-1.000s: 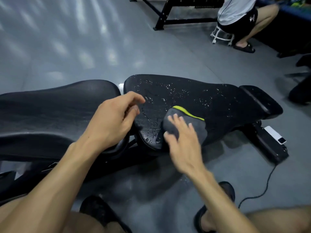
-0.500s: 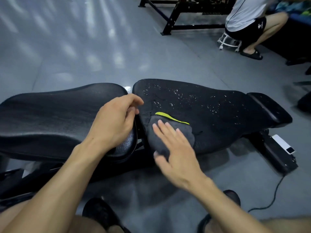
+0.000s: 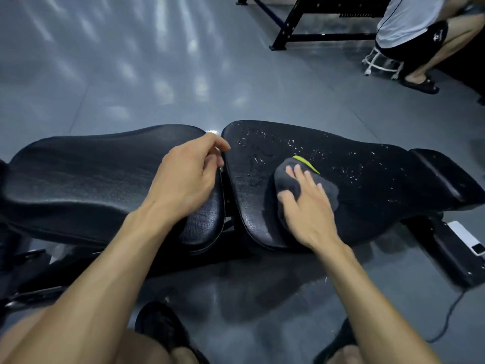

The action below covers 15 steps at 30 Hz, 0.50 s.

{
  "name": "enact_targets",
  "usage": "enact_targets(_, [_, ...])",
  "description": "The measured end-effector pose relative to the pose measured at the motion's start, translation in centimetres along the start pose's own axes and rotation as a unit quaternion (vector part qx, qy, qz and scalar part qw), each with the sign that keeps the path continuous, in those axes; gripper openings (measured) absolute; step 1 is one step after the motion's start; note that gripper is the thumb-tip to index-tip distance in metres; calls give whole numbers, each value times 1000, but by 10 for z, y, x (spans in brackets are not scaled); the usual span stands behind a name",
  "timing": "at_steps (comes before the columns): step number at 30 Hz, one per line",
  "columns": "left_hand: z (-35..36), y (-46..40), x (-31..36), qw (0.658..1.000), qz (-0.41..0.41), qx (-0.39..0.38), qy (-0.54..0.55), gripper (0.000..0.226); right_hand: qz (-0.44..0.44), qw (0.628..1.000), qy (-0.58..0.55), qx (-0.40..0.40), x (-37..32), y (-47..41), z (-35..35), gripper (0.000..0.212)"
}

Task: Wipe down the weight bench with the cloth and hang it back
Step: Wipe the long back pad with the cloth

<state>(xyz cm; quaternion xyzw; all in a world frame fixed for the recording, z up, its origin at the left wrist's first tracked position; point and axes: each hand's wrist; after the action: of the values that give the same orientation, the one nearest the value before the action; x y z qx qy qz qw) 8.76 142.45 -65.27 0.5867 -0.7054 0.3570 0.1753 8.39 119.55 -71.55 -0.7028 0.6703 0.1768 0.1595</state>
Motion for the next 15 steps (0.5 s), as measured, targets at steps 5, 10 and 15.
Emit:
enact_targets(5, [7, -10, -1, 1000, -8, -8, 1, 30, -112, 991, 52, -59, -31, 33, 16, 86])
enact_targets(10, [4, -21, -10, 1000, -20, 5, 5, 31, -116, 983, -36, -139, -8, 33, -12, 100])
enact_targets(15, [-2, -29, -19, 999, -28, 25, 10, 30, -121, 984, 118, -50, -35, -1, 23, 105])
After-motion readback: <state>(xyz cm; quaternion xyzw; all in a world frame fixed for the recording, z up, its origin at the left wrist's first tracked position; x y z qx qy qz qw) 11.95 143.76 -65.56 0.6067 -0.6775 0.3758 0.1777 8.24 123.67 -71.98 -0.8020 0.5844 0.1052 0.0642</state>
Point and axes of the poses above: each hand's wrist, its own y-axis away from the middle knuckle, its own z-axis out of the palm, x = y × z, and after that the axes turned 4 degrees about y, right-handed
